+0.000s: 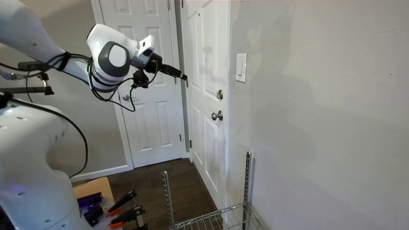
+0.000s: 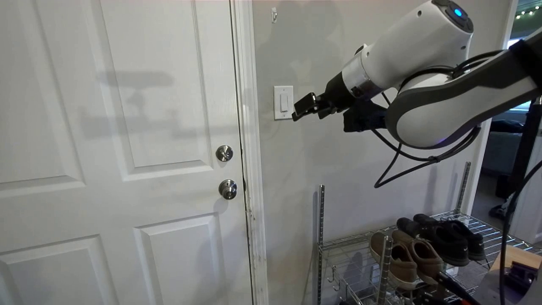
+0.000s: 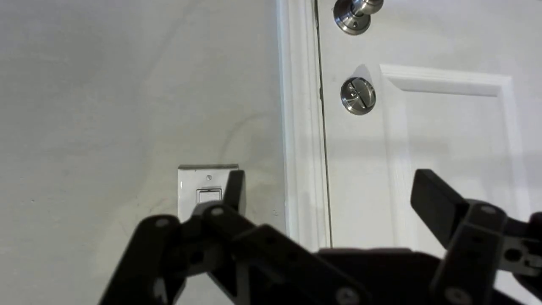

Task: Turn off the light switch

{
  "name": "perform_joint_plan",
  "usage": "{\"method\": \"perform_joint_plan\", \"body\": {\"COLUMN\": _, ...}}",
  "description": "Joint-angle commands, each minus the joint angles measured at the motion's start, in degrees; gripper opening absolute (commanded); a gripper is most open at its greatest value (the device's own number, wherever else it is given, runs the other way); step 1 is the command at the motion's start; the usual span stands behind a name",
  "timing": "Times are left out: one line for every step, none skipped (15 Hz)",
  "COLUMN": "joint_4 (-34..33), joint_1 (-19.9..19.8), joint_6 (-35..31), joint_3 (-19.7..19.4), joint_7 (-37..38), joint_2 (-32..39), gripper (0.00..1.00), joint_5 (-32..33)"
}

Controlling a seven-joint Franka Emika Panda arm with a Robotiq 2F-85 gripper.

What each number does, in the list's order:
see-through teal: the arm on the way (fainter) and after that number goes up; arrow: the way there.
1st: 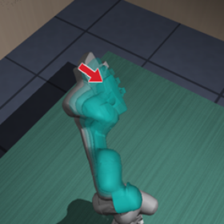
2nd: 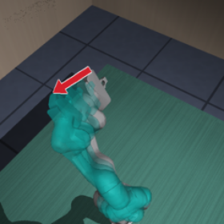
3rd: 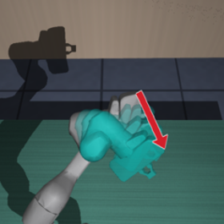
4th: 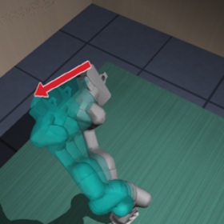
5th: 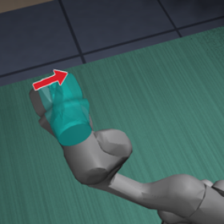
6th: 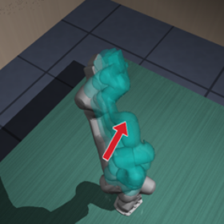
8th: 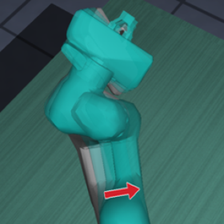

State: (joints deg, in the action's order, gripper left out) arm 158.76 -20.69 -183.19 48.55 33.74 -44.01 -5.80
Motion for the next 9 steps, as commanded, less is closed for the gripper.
{"method": "perform_joint_plan", "body": {"joint_4": 0.5, "joint_1": -0.6, "joint_6": -0.7, "joint_3": 1.9, "joint_7": -1.3, "joint_2": 0.5, "gripper": 1.0, "joint_5": -2.2}}
{"method": "perform_joint_plan", "body": {"joint_4": 0.1, "joint_1": -0.5, "joint_6": -0.2, "joint_3": 2.0, "joint_7": -1.6, "joint_2": 1.3, "gripper": 1.0, "joint_5": -2.1}}
{"method": "perform_joint_plan", "body": {"joint_4": 0.1, "joint_1": -0.5, "joint_6": -0.2, "joint_3": 2.3, "joint_7": -1.8, "joint_2": 1.5, "gripper": 1.0, "joint_5": -2.0}}
{"method": "perform_joint_plan", "body": {"joint_4": 0.1, "joint_1": -0.6, "joint_6": -0.6, "joint_3": 2.4, "joint_7": -2.1, "joint_2": 1.8, "gripper": 1.0, "joint_5": -1.8}}
{"method": "perform_joint_plan", "body": {"joint_4": 0.1, "joint_1": -0.7, "joint_6": -0.7, "joint_3": 2.5, "joint_7": -2.4, "joint_2": 2.0, "gripper": 1.0, "joint_5": -1.7}}
{"method": "perform_joint_plan", "body": {"joint_4": 0.1, "joint_1": -0.7, "joint_6": -1.0, "joint_3": 2.2, "joint_7": -2.6, "joint_2": 2.4, "gripper": 1.0, "joint_5": -1.7}}
{"method": "perform_joint_plan", "body": {"joint_4": 0.1, "joint_1": -0.6, "joint_6": -1.2, "joint_3": 1.9, "joint_7": -2.9, "joint_2": 2.8, "gripper": 1.0, "joint_5": -1.6}}
{"method": "perform_joint_plan", "body": {"joint_4": 0.1, "joint_1": -0.6, "joint_6": -1.3, "joint_3": 1.6, "joint_7": -3.2, "joint_2": 3.0, "gripper": 1.0, "joint_5": -1.6}}
{"method": "perform_joint_plan", "body": {"joint_4": 0.1, "joint_1": -0.6, "joint_6": -1.6, "joint_3": 1.1, "joint_7": -3.4, "joint_2": 3.4, "gripper": 1.0, "joint_5": -1.6}}
